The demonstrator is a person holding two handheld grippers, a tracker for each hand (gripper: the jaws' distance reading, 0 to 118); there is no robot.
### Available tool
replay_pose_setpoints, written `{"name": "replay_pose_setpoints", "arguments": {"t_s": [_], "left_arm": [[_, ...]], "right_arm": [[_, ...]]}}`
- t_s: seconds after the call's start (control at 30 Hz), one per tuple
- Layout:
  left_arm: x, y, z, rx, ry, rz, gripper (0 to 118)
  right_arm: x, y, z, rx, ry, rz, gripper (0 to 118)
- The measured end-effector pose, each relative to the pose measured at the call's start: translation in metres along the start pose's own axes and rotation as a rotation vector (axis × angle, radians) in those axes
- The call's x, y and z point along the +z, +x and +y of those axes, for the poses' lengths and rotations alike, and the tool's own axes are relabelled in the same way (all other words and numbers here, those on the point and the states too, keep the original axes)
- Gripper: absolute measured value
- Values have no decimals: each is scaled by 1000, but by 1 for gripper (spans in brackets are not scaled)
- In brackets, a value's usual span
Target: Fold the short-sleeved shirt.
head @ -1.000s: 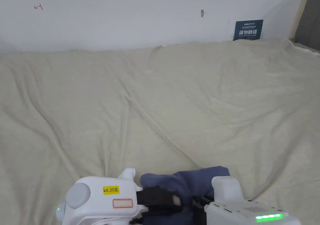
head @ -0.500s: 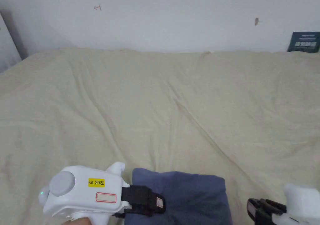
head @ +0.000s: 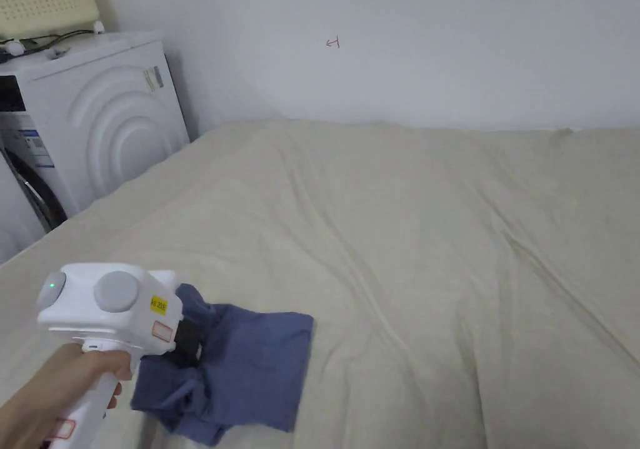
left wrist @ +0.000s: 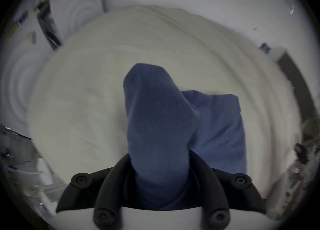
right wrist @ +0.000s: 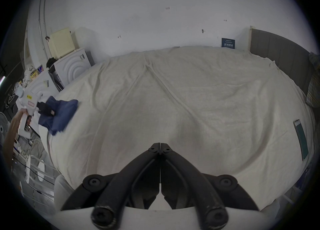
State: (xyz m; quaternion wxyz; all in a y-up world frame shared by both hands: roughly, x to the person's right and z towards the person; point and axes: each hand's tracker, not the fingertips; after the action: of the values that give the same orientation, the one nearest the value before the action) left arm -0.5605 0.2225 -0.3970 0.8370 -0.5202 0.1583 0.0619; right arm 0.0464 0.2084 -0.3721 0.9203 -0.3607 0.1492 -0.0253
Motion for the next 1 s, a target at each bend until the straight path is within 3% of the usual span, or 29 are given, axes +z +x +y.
{"name": "replay_pose_setpoints", "arguments": {"t_s": [0.13,0.37,0.4,0.53,0.77,0.8,0.83,0.87,0.9,0.93,1.0], "left_arm": [[-20,-24,14,-87,35,276,26],[-49,-69,25,-58,81,469,26],[-50,-78,25,-69,66,454,31],[-36,-97,21,33,93,472,113],[25,-93,-2,174,265,259,116],[32,-88,-4,193,295,217,113],[43,-81,-9,197,310,151,93],[52,-72,-15,199,347,109,56],[64,-60,-22,209,405,68,7],[71,-49,-27,214,440,55,0],[87,-17,-44,187,539,75,0]], "right_arm": [[-7,-5,-1,10,-23,-11,0],[-9,-10,1,35,-46,-34,0],[-9,-12,2,37,-46,-42,0],[-8,-12,4,46,-44,-56,0],[-9,-10,0,29,-49,-29,0],[-7,-10,-1,26,-46,-18,0],[-6,-11,-1,25,-41,-6,0],[-4,-9,-1,24,-38,-1,0],[-3,-9,-1,23,-34,-6,0],[0,-9,-1,29,-25,-9,0],[7,-8,-1,42,-6,-10,0]]}}
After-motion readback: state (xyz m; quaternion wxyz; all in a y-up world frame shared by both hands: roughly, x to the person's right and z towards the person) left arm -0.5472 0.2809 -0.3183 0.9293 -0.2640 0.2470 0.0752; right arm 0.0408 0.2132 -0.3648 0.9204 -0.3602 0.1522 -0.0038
